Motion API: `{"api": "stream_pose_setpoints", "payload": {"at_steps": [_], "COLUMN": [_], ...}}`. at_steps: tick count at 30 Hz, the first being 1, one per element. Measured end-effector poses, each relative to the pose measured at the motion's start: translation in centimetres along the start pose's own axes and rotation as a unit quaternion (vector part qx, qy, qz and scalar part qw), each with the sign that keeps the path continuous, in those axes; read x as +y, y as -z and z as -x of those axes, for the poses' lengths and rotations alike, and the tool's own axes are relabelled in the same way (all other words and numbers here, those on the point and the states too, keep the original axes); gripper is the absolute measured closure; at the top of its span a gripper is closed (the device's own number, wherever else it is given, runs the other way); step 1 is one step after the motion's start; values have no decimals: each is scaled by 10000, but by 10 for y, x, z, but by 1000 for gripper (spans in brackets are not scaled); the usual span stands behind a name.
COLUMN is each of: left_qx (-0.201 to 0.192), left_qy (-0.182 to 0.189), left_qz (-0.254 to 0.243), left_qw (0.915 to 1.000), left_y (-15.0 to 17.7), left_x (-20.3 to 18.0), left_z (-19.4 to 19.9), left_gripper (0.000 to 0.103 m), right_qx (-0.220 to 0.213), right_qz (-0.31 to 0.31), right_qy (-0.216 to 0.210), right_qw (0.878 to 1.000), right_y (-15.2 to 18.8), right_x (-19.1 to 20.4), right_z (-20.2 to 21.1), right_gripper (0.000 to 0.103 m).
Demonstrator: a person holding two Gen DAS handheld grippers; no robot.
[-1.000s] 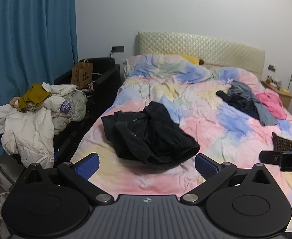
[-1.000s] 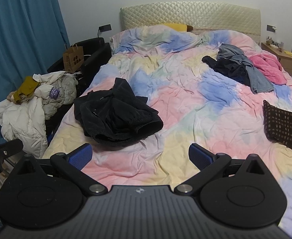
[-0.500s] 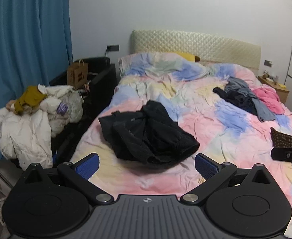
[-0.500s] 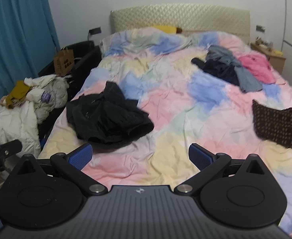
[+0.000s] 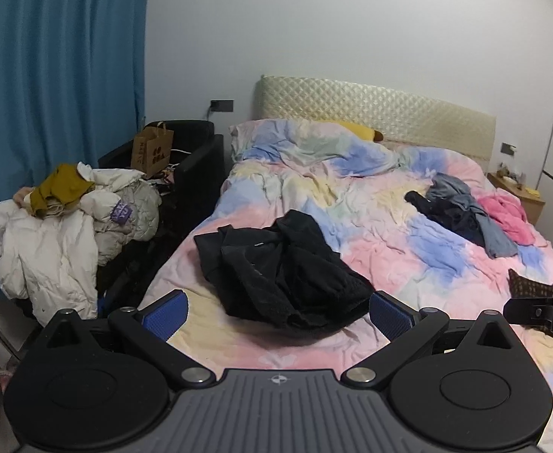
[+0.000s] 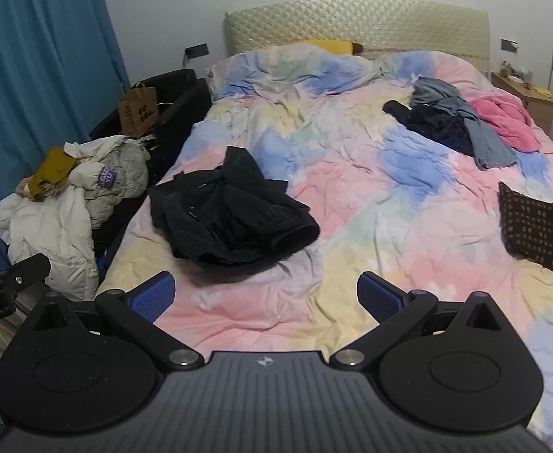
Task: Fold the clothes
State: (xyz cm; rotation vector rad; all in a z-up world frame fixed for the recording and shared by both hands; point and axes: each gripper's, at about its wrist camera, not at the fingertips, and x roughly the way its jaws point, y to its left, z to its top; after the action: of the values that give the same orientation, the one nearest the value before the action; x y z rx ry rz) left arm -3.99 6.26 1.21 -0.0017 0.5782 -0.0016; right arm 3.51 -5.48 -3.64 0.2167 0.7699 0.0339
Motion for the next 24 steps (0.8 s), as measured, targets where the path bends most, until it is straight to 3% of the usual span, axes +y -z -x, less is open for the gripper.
{"api": "stream_pose_setpoints", "payload": {"at_steps": [7, 15, 19, 22, 24], "left_qx": [-100, 167, 382, 713, 1030], "left_qy": [-252, -113, -379, -424, -399], "left_qz": [-220, 705, 1060, 1424, 1853], "left_qw": [9994, 9973, 9929, 9863, 9765], "left_y": [-10, -8, -8, -8, -6], "left_x": [8, 4, 1, -1, 3], "left_z": [-7, -63, -103, -139, -166], "left_gripper": [0, 0, 0, 0, 0], "right_qx": [-173, -519, -442, -458, -381], "right_qz": [37, 528, 753, 1014, 1263], "right_qy": [-21, -46, -318, -423, -552], "right_qw": [9998, 9972, 9957, 9929, 9897], "right_y": [-18, -43, -57, -66, -72], "right_x": [8, -20, -42, -60, -68], "right_z": [-15, -49, -87, -118, -144], "right_gripper": [0, 0, 0, 0, 0]}}
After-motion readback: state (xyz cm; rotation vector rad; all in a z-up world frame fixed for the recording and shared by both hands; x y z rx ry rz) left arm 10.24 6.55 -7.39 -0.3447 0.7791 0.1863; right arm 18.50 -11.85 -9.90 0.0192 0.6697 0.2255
